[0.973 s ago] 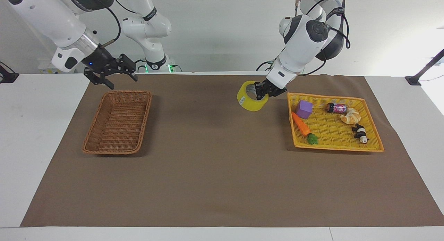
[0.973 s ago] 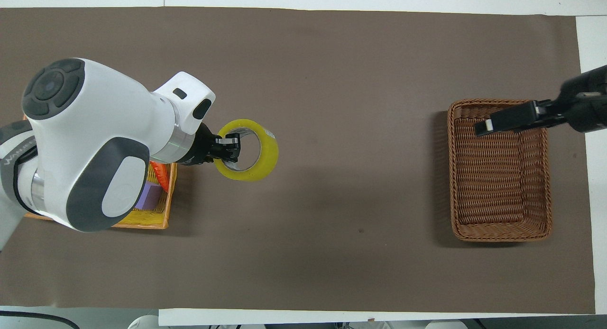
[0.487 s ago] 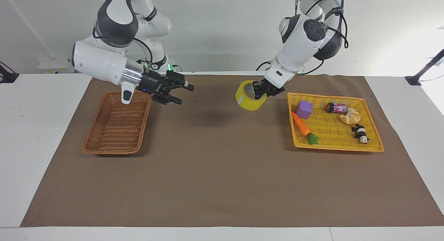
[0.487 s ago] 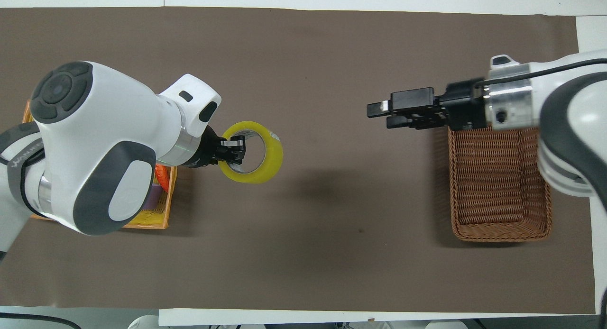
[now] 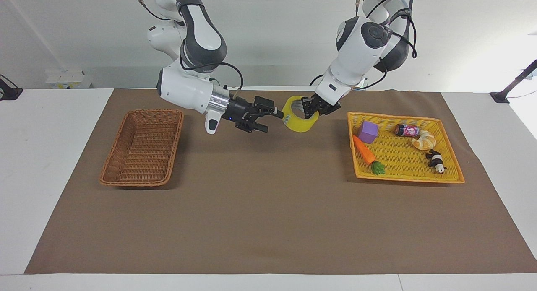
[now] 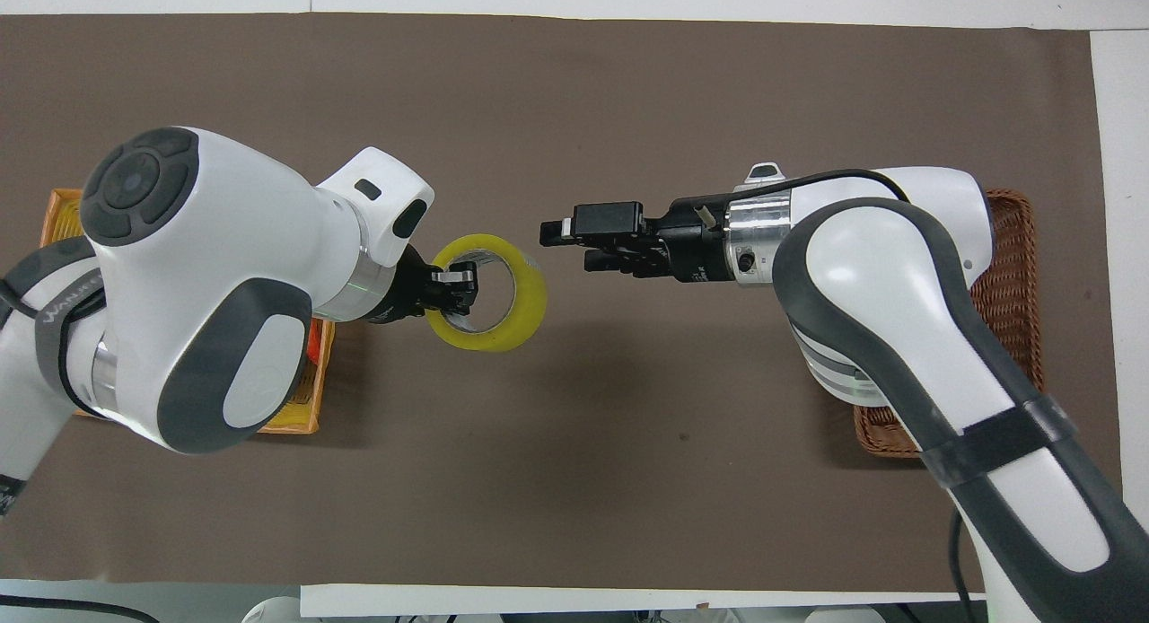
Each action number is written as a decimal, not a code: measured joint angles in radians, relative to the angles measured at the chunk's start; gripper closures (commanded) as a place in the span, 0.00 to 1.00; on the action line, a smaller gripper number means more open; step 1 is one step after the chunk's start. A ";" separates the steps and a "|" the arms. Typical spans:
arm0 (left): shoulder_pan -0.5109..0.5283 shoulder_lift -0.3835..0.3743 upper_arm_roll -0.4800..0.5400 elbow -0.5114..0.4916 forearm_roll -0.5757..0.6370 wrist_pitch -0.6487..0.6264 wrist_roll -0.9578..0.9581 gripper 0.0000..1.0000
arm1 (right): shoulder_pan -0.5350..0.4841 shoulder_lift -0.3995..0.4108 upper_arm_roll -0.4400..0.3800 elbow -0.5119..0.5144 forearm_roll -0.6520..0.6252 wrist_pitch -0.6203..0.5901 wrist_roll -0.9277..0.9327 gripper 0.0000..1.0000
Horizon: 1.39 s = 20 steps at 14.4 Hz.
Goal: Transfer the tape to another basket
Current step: 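Close the right gripper on the tape roll held by the left gripper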
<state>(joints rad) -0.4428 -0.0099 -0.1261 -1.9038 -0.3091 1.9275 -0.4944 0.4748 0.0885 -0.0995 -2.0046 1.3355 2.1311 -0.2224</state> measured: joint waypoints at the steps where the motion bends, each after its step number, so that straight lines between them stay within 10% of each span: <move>1: 0.000 0.000 0.000 -0.001 0.000 0.001 -0.002 1.00 | 0.009 -0.003 0.000 -0.010 0.020 0.002 0.000 0.01; 20: -0.003 0.000 0.000 -0.004 0.000 0.004 -0.011 1.00 | 0.078 -0.015 -0.001 -0.025 0.025 0.008 -0.030 0.07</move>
<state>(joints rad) -0.4456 -0.0100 -0.1261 -1.9075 -0.3093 1.9319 -0.5052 0.5527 0.0738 -0.1005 -2.0295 1.3602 2.1390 -0.2527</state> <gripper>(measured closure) 0.775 0.062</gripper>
